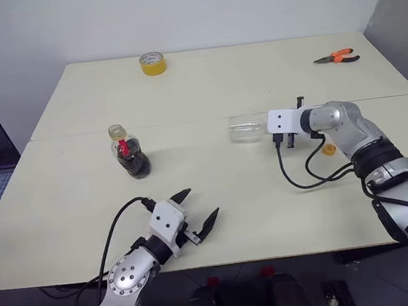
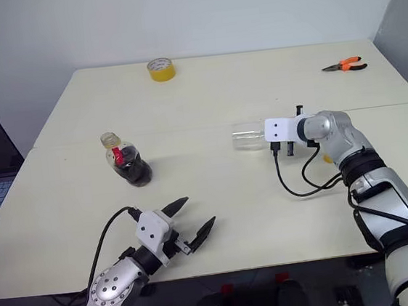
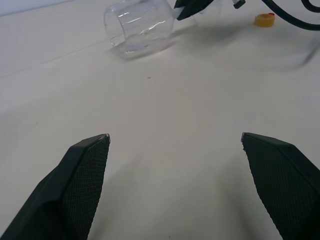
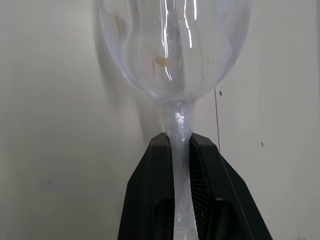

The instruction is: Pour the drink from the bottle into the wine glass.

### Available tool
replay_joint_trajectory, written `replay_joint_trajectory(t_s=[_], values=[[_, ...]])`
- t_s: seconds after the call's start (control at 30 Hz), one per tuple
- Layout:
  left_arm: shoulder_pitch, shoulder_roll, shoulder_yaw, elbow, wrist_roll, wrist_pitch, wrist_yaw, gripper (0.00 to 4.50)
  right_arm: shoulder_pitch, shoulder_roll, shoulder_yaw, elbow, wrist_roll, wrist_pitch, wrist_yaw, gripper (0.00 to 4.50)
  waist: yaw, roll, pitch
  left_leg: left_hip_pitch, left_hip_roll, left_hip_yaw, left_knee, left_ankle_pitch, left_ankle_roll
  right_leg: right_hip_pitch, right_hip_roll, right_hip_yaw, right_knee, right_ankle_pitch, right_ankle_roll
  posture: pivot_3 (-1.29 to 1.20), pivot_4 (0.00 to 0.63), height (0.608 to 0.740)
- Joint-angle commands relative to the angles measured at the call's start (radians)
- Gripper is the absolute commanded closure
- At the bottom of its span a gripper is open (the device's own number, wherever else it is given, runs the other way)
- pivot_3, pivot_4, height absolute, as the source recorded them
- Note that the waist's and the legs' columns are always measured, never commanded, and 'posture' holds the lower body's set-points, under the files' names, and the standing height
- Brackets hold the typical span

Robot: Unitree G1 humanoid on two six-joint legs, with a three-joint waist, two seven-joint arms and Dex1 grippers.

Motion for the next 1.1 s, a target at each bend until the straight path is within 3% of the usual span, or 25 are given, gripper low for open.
replay_joint_trajectory(t_s=[0.03,0.27,0.5,0.6,0.8,1.1], values=[[-0.010,-0.002,-0.001,-0.020,0.001,-0.006,0.000,0.00,0.027,0.033,-0.144,-0.128,0.170,0.035,0.003,4.32,0.000,0.000,0.000,0.000,0.000,0.000,0.000,0.000,0.000,0.000,0.000,0.000,0.000,0.000,0.000,0.00,0.150,0.740],[-0.017,0.000,0.000,-0.005,0.000,-0.012,-0.006,0.00,0.231,0.165,-0.292,-0.437,0.415,0.252,-0.017,4.32,0.001,0.000,0.000,0.000,0.000,-0.001,0.000,0.000,0.000,0.001,0.000,0.000,0.000,0.000,0.000,0.00,0.150,0.740],[-0.040,0.001,-0.005,0.017,-0.002,-0.012,-0.018,0.00,0.439,0.338,-0.203,-0.727,0.438,0.459,-0.109,4.32,-0.004,0.000,0.000,0.000,0.000,-0.001,0.000,0.000,0.000,0.000,0.000,0.000,0.001,0.000,0.000,0.00,0.150,0.740],[-0.043,0.001,-0.003,0.017,-0.002,-0.013,-0.021,0.00,0.455,0.405,-0.195,-0.745,0.428,0.480,-0.185,4.32,-0.007,0.001,0.000,0.001,0.000,-0.002,0.000,0.000,0.000,0.000,0.000,-0.001,0.001,0.000,0.000,0.00,0.150,0.740],[-0.042,0.000,-0.001,0.019,0.001,-0.015,-0.021,0.00,0.427,0.441,-0.213,-0.692,0.417,0.454,-0.276,4.32,-0.001,0.001,0.000,0.000,-0.001,-0.003,0.001,0.000,0.000,0.000,0.000,-0.001,0.001,0.000,0.000,0.00,0.150,0.740],[-0.049,0.001,-0.001,0.021,0.007,-0.018,-0.020,0.00,0.452,0.384,-0.201,-0.648,0.387,0.460,-0.281,4.33,0.000,0.001,0.000,0.001,-0.001,-0.002,0.001,0.000,0.000,0.001,0.000,-0.001,0.001,0.000,0.000,0.00,0.150,0.740]])
